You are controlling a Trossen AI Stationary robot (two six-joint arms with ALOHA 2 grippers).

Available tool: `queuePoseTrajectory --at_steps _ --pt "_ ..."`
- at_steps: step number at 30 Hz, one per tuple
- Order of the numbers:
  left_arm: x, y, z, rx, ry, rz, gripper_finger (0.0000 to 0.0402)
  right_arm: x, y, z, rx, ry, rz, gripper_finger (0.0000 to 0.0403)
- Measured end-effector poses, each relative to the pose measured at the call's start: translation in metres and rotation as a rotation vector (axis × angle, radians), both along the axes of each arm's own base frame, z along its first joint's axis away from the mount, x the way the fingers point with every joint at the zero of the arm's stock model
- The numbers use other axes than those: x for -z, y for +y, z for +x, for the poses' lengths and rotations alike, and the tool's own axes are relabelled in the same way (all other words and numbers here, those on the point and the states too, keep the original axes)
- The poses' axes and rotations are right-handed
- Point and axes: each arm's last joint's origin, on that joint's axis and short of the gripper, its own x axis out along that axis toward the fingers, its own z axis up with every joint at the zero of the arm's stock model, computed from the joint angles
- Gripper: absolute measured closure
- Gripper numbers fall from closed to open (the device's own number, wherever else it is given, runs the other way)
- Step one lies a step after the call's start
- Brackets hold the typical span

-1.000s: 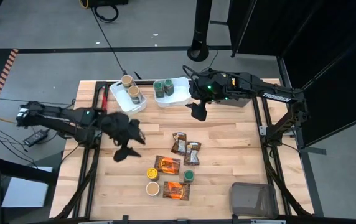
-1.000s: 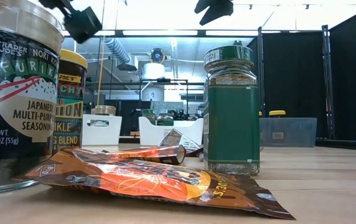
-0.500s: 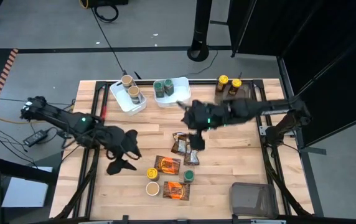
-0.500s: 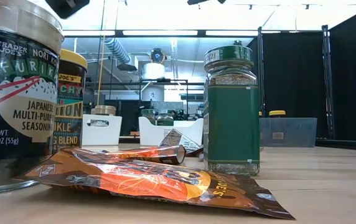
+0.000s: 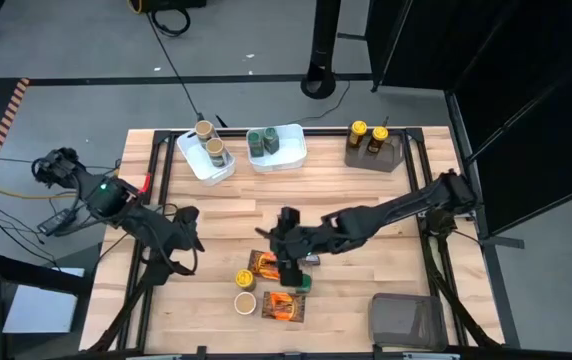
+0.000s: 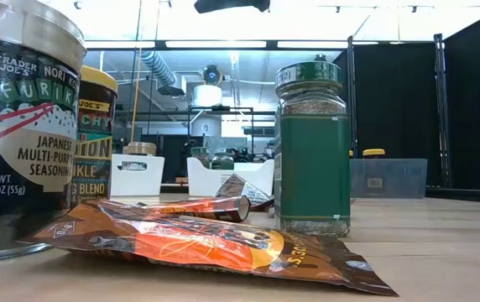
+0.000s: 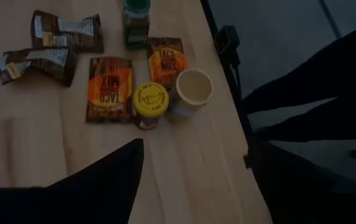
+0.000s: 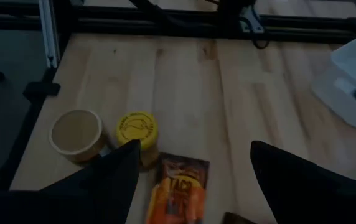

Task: Sort spices by type
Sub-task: Put the gold seasoning bottle into the left white bin

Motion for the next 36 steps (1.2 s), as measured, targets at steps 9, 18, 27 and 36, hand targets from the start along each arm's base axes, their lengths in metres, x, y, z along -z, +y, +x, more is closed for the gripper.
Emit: queuePoseTrajectory --at_steps 9,18,27,36 --pt "-0.007 0.004 -0.005 -0.036 -0.018 0.078 0.0108 0.033 0.037 0.024 -0.077 -0.084 0.011 0.0092" --pt "-0.003 0.000 0.008 -0.210 -0.044 0.116 0.0108 0.035 0.047 0.021 -0.095 -0.083 0.001 0.0092" --pt "0.038 -0.075 0.055 -0.038 0.033 0.071 0.0108 -0.019 0.025 -0.032 -0.015 0.031 -0.041 0.0092" --pt "0.091 -0.117 0.090 -0.050 0.116 0.112 0.0108 -0.066 0.001 -0.084 0.086 0.028 -0.074 0.0092"
